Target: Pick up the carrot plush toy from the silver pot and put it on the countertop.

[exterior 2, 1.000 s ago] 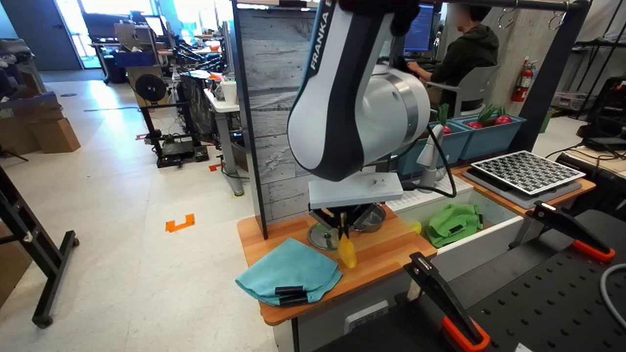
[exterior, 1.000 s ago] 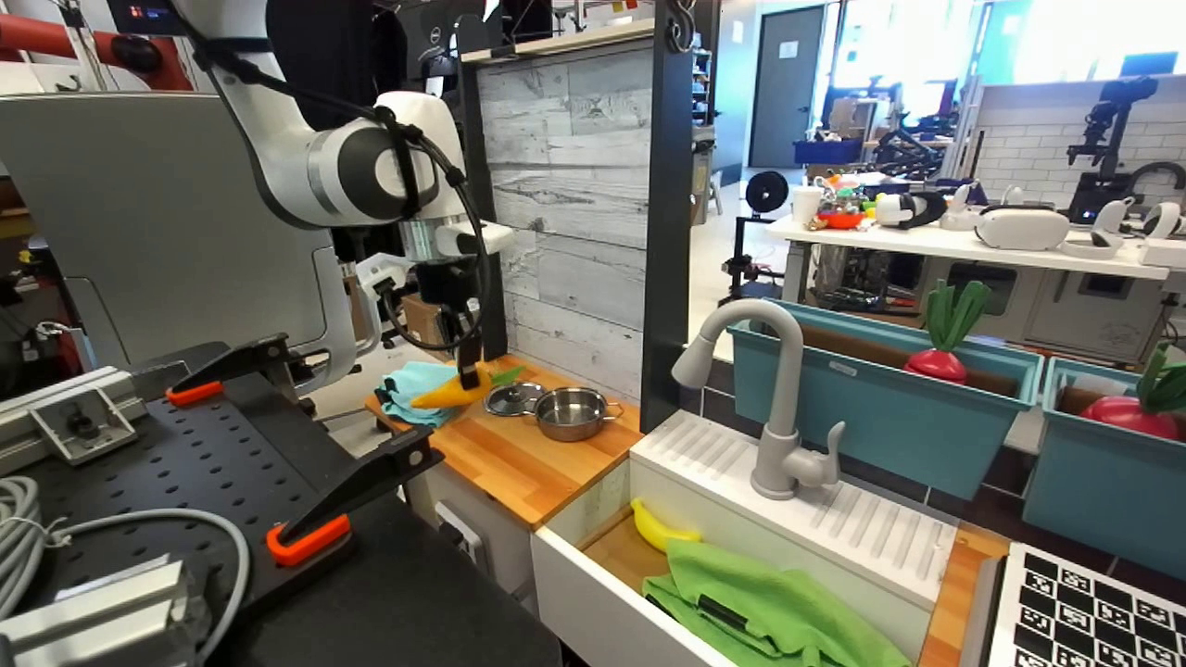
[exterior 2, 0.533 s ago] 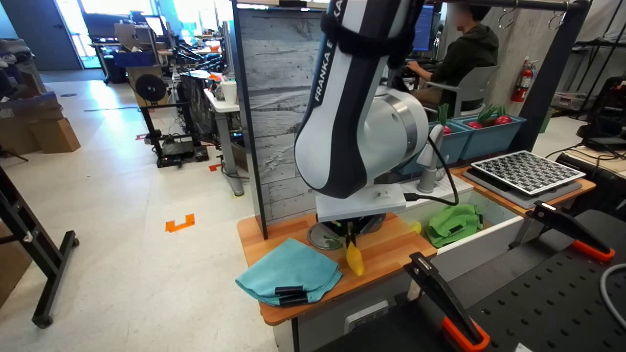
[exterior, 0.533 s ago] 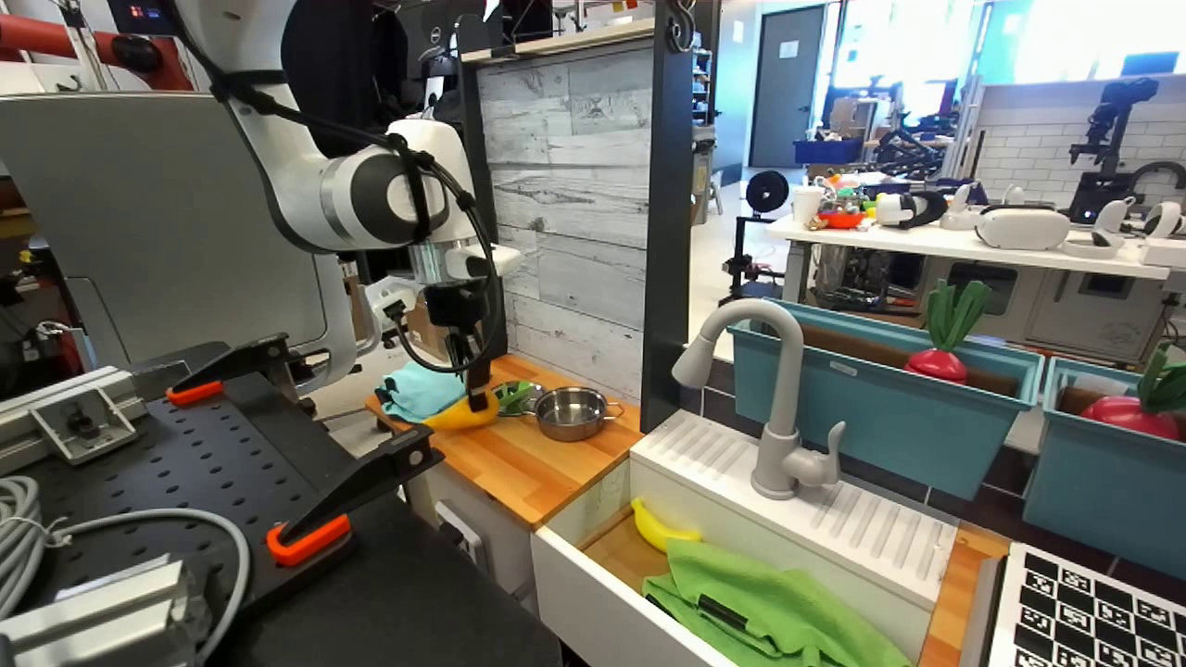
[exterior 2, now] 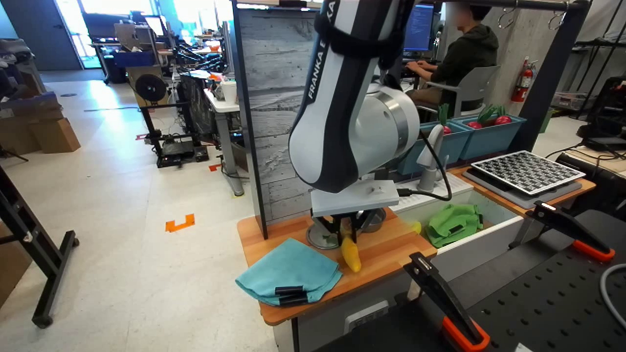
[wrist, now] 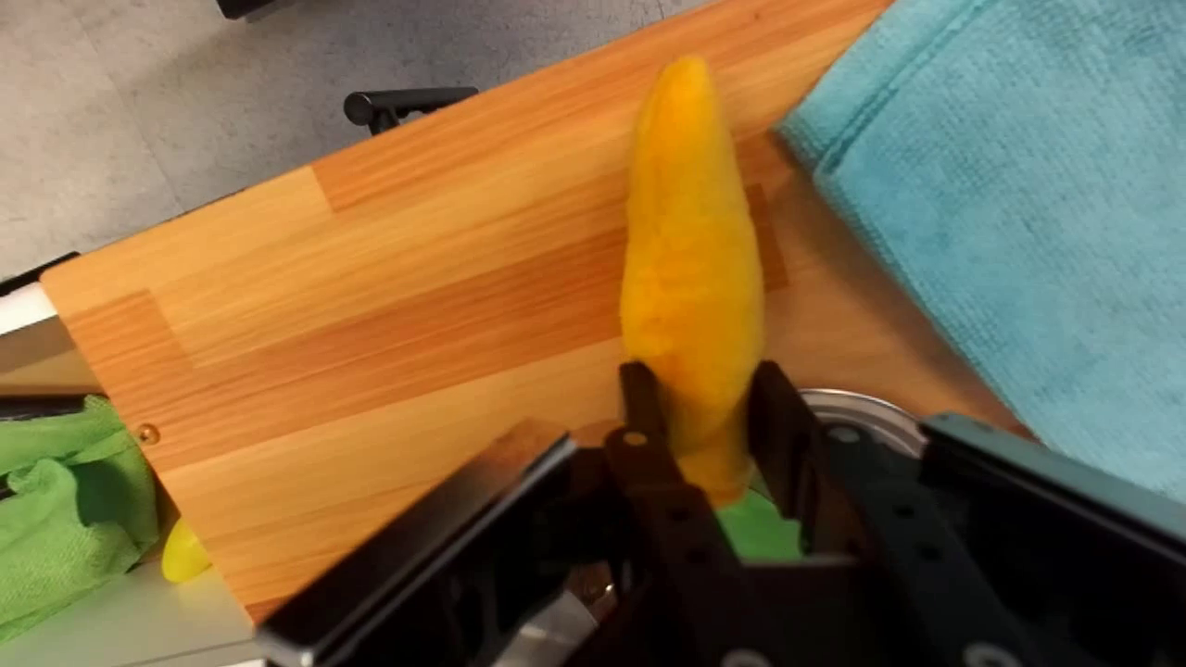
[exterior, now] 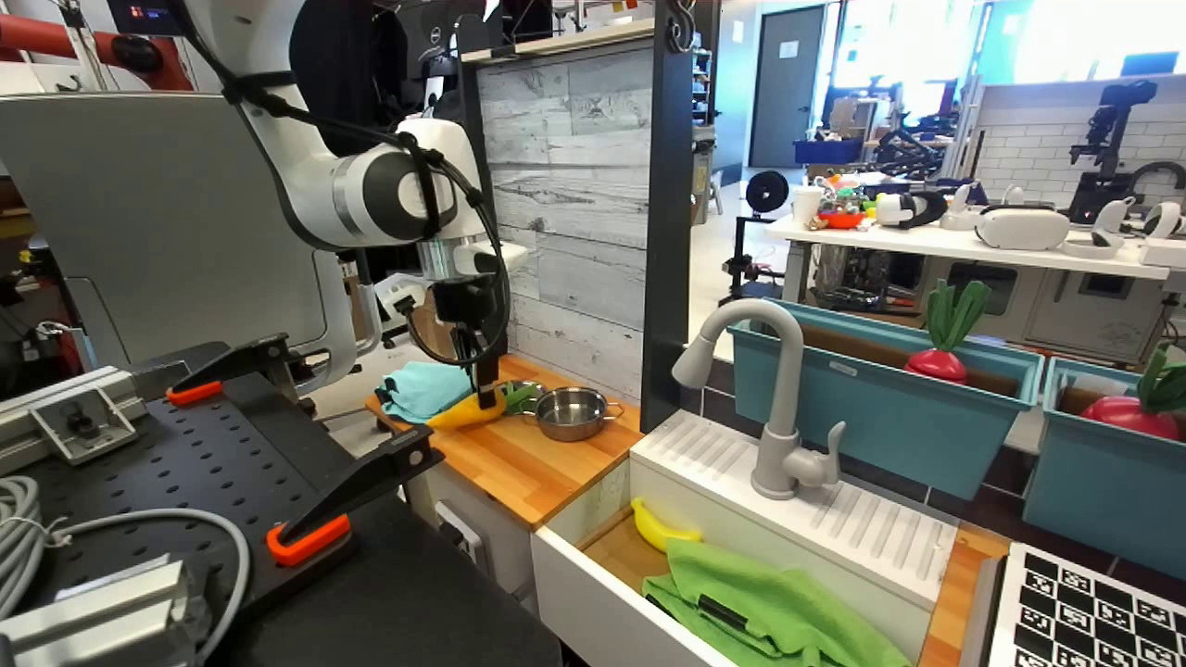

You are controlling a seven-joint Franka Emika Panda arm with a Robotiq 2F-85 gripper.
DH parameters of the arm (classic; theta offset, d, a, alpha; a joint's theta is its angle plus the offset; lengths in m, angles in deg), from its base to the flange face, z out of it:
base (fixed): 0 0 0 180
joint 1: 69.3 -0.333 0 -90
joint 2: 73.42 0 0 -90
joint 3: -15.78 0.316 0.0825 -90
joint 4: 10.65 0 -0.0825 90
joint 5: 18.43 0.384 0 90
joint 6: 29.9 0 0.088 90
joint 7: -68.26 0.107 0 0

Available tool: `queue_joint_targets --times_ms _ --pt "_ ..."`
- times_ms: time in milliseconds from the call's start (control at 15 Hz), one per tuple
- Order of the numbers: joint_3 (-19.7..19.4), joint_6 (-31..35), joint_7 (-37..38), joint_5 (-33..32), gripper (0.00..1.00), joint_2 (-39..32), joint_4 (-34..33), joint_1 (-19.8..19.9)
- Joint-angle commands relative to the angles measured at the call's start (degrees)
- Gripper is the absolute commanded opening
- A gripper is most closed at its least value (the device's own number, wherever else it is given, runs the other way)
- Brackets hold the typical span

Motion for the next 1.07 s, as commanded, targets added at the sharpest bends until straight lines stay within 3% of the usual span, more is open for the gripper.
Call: queue_joint_targets --times_ms 0,333,667,733,1000 --pt "0.6 -1.0 -0.6 -0.3 0.62 0.4 -0.9 0.8" --pt "1.1 0.2 -1.4 -0.5 0.98 3.7 2.1 0.6" --pt "-0.4 1.5 -1.9 -1.7 1.0 11.2 8.7 -0.9" --pt "0.5 0.4 -1.0 -0.6 1.0 6.1 3.4 0.2" --pt "0.6 0.4 -1.5 -0.8 1.0 9.9 6.7 0.3"
